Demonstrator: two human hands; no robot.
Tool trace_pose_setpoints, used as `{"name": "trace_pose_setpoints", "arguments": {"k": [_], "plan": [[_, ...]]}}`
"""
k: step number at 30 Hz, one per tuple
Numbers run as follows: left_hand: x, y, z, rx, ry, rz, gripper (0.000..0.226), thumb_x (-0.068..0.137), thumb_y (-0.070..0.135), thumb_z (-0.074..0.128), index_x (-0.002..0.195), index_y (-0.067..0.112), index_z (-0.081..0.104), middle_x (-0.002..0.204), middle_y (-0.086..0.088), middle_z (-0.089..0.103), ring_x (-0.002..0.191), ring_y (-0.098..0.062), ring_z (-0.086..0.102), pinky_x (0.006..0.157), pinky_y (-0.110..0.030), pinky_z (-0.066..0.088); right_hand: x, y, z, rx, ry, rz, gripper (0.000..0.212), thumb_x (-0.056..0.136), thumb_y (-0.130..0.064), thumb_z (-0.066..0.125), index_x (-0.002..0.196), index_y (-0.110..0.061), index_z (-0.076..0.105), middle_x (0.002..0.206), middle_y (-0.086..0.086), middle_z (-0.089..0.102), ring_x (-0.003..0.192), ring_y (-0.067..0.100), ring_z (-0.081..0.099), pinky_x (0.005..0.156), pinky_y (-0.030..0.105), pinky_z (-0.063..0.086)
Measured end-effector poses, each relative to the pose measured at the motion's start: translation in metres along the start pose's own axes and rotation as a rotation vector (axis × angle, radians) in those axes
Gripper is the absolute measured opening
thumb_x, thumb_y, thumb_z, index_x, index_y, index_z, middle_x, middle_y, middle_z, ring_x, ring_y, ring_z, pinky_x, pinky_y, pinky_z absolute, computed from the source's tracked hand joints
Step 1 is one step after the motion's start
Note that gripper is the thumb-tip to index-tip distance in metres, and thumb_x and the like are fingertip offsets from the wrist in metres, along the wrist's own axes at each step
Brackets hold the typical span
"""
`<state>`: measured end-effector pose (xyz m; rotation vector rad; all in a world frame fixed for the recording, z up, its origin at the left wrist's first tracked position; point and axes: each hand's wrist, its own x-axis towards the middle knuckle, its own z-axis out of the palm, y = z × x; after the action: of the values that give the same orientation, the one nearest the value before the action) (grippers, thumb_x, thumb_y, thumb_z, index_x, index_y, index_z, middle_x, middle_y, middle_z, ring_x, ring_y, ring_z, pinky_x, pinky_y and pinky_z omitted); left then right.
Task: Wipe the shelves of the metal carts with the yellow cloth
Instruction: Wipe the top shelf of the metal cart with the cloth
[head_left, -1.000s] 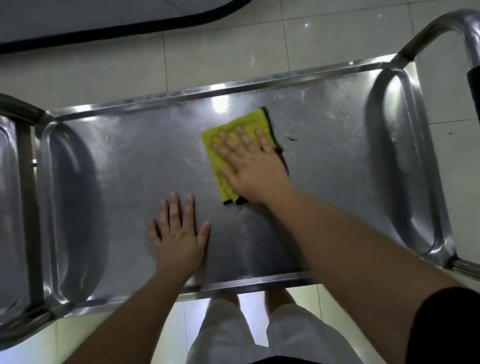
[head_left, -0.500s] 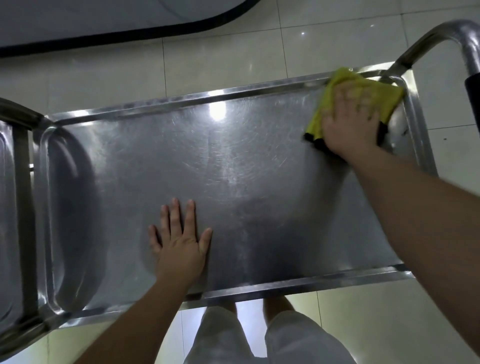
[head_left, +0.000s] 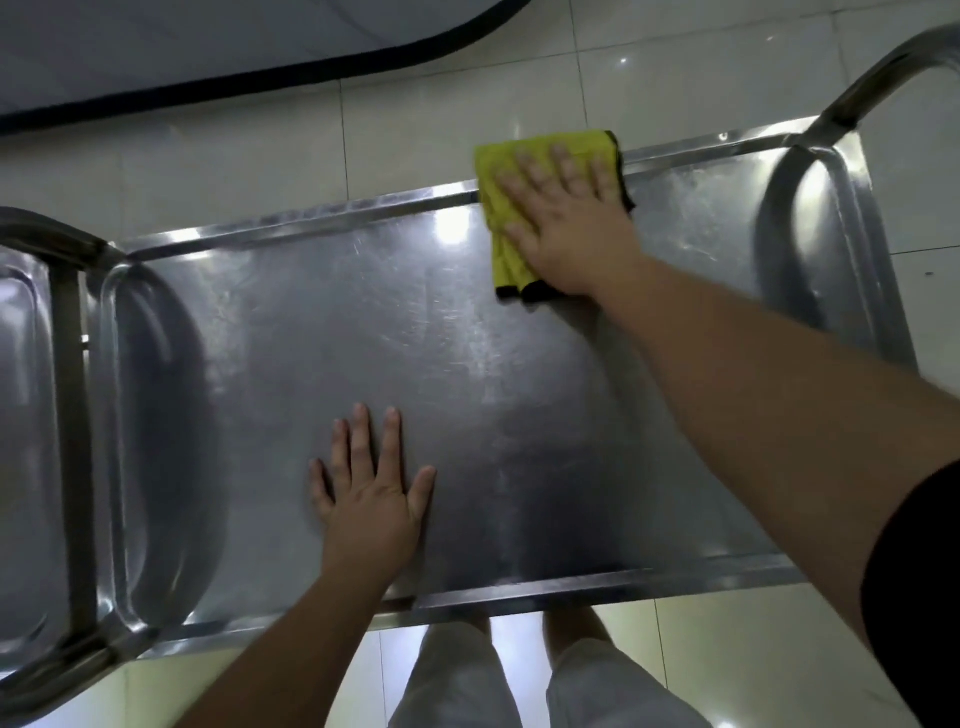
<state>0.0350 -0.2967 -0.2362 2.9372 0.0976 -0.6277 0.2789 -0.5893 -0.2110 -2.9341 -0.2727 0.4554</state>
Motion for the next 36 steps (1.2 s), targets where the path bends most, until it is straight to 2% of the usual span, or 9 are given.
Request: {"name": "trace_pose_setpoints", "arguments": {"k": [5, 9, 12, 16, 20, 23, 28, 32, 36], "plan": [[0.000, -0.001, 0.002, 0.007, 0.019, -0.008, 0.074, 0.096, 0.071, 0.013, 0.159, 0.045, -0.016, 0.173, 0.005, -0.015, 0.159, -0.019, -0.016, 0.125, -0.055, -0.004, -0.045, 0.113, -0.009, 0.068, 0.058, 0.315, 0.066, 0.106, -0.060, 0.022, 0.165, -0.037, 0.005, 0.174, -0.008, -0.003, 0.160, 0.025, -0.007, 0.126, 0.055, -0.006], [0.000, 0.001, 0.003, 0.018, 0.012, -0.026, 0.077, 0.095, 0.072, 0.011, 0.162, 0.043, -0.010, 0.173, 0.005, -0.014, 0.159, -0.018, -0.016, 0.126, -0.055, -0.004, -0.103, 0.174, -0.016, 0.054, -0.033, 0.463, 0.070, 0.102, -0.067, 0.010, 0.165, -0.038, -0.001, 0.173, -0.010, -0.009, 0.160, 0.023, -0.008, 0.127, 0.054, -0.006], [0.001, 0.001, 0.003, 0.020, 0.014, -0.033, 0.079, 0.093, 0.073, 0.010, 0.164, 0.041, -0.005, 0.174, 0.004, -0.012, 0.159, -0.019, -0.015, 0.126, -0.055, -0.004, -0.144, 0.170, -0.006, 0.028, -0.054, 0.464, 0.071, 0.100, -0.068, 0.005, 0.164, -0.040, -0.005, 0.173, -0.010, -0.011, 0.160, 0.022, -0.010, 0.127, 0.055, -0.007], [0.001, 0.001, 0.004, 0.009, 0.029, -0.032, 0.079, 0.094, 0.072, 0.013, 0.165, 0.040, 0.001, 0.174, 0.003, -0.008, 0.160, -0.021, -0.010, 0.125, -0.056, -0.002, -0.230, 0.134, 0.031, 0.086, -0.023, 0.451, 0.069, 0.102, -0.063, 0.014, 0.165, -0.038, 0.001, 0.174, -0.006, -0.004, 0.160, 0.024, -0.005, 0.127, 0.054, -0.002], [0.002, 0.001, 0.004, 0.008, 0.030, -0.026, 0.081, 0.093, 0.072, 0.014, 0.165, 0.038, 0.002, 0.174, 0.002, -0.006, 0.160, -0.023, -0.007, 0.125, -0.059, 0.002, -0.340, 0.105, 0.071, 0.062, -0.077, 0.423, 0.069, 0.103, -0.063, 0.015, 0.164, -0.039, -0.007, 0.173, -0.009, -0.011, 0.159, 0.021, -0.014, 0.127, 0.057, 0.003], [0.001, 0.002, 0.002, 0.012, 0.021, -0.025, 0.081, 0.092, 0.072, 0.012, 0.165, 0.037, 0.002, 0.174, 0.001, -0.008, 0.160, -0.023, -0.008, 0.125, -0.059, 0.000, -0.378, 0.095, 0.085, 0.025, -0.113, 0.379, 0.071, 0.103, -0.062, 0.020, 0.165, -0.037, -0.002, 0.174, -0.009, -0.006, 0.160, 0.022, -0.010, 0.127, 0.059, 0.007], [0.002, 0.001, 0.002, 0.013, 0.036, -0.028, 0.080, 0.094, 0.071, 0.016, 0.165, 0.037, 0.003, 0.175, 0.001, -0.006, 0.160, -0.024, -0.007, 0.125, -0.060, 0.001, -0.325, 0.125, 0.069, 0.011, -0.093, 0.284, 0.073, 0.097, -0.065, 0.023, 0.164, -0.038, 0.015, 0.174, -0.008, 0.011, 0.161, 0.022, 0.000, 0.127, 0.055, 0.006], [0.003, 0.002, 0.003, 0.021, 0.033, -0.031, 0.080, 0.093, 0.072, 0.014, 0.165, 0.038, 0.002, 0.174, 0.002, -0.007, 0.160, -0.025, -0.006, 0.125, -0.058, -0.001, -0.235, 0.140, 0.046, 0.028, 0.063, 0.451, 0.073, 0.097, -0.059, 0.028, 0.164, -0.032, 0.021, 0.173, -0.004, 0.016, 0.159, 0.027, 0.010, 0.127, 0.055, 0.004], [0.003, 0.001, 0.004, 0.032, 0.037, -0.033, 0.079, 0.094, 0.071, 0.014, 0.165, 0.039, 0.000, 0.174, 0.002, -0.009, 0.160, -0.024, -0.008, 0.125, -0.058, -0.001, -0.170, 0.094, 0.043, 0.102, 0.146, 0.598, 0.072, 0.100, -0.057, 0.026, 0.165, -0.028, 0.018, 0.173, 0.000, 0.015, 0.159, 0.033, 0.007, 0.126, 0.060, 0.004]]}}
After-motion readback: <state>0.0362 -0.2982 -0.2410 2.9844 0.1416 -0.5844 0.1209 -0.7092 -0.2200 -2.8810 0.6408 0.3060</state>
